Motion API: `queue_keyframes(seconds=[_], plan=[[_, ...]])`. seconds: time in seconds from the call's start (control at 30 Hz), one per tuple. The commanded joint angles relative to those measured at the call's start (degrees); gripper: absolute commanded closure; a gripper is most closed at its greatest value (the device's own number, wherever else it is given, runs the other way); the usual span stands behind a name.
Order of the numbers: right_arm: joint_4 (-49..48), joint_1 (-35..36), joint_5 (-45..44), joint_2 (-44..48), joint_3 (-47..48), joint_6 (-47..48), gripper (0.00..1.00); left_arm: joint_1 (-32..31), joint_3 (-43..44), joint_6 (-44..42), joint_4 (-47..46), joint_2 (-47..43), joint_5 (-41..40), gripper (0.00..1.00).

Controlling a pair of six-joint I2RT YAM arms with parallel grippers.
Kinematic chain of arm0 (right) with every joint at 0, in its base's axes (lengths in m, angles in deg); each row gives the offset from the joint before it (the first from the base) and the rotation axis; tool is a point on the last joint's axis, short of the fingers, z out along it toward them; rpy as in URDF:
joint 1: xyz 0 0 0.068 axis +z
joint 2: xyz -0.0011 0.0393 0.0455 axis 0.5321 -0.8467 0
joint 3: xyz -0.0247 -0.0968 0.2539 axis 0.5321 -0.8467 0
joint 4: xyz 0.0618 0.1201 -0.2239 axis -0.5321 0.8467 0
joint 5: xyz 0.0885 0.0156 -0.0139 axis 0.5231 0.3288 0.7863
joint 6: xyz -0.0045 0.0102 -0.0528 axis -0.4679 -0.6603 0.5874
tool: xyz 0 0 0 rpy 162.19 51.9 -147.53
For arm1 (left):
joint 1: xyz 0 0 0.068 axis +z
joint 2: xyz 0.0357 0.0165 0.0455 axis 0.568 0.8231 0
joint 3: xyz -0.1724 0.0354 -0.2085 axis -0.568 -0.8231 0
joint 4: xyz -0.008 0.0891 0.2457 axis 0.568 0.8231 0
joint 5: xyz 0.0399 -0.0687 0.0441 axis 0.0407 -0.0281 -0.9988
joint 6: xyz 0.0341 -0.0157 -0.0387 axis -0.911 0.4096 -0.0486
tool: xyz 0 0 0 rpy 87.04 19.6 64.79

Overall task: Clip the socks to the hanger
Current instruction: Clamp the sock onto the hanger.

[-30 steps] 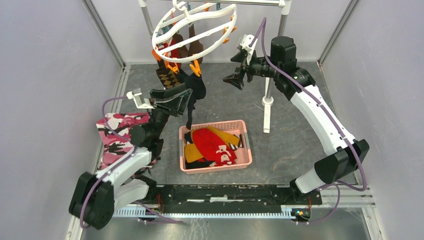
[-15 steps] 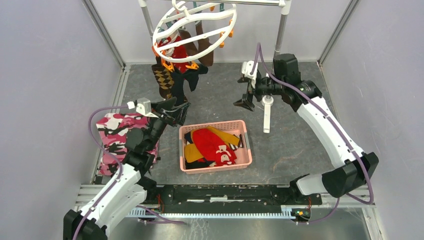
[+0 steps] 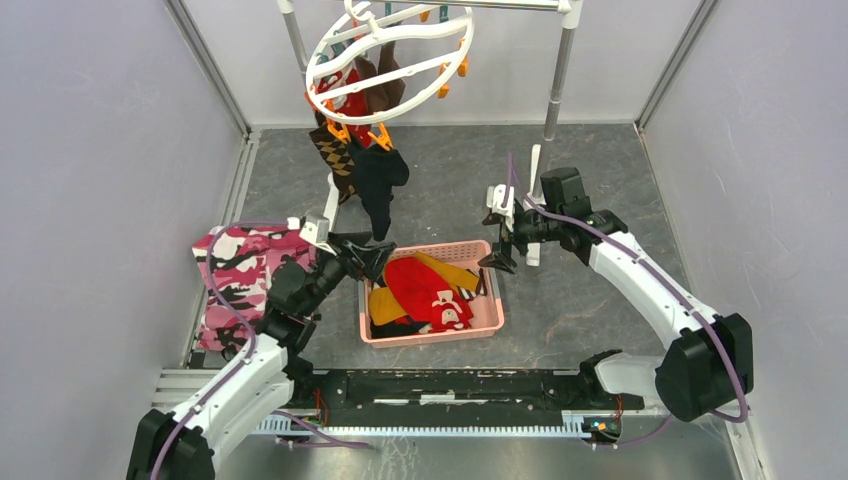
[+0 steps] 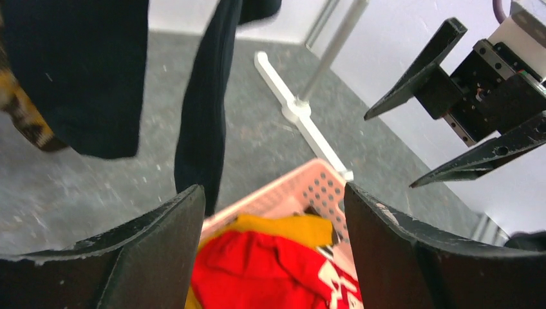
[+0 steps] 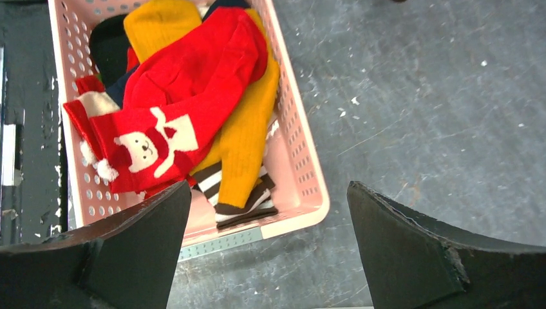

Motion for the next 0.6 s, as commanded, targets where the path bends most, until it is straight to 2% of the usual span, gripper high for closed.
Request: queue_keyframes(seconds=[0.0,0.23,0.57], plan=[[-5.9,-0.4,0.7,2.7,-4.1,2.2,0.02,-0.1,-3.0,8.4,-4.3,1.5,5.3,0.16],[-6.7,-0.8,1.6,4.0,-7.0,2.9,0.02,-0.1,-6.0,13.8,-9.1,4.8,6.1,0.18],[-7.3,-1.8,6.4,2.5,-8.4,1.8,0.02,-0.1,-4.2,13.9,-10.0,8.4,11.1,0.20]])
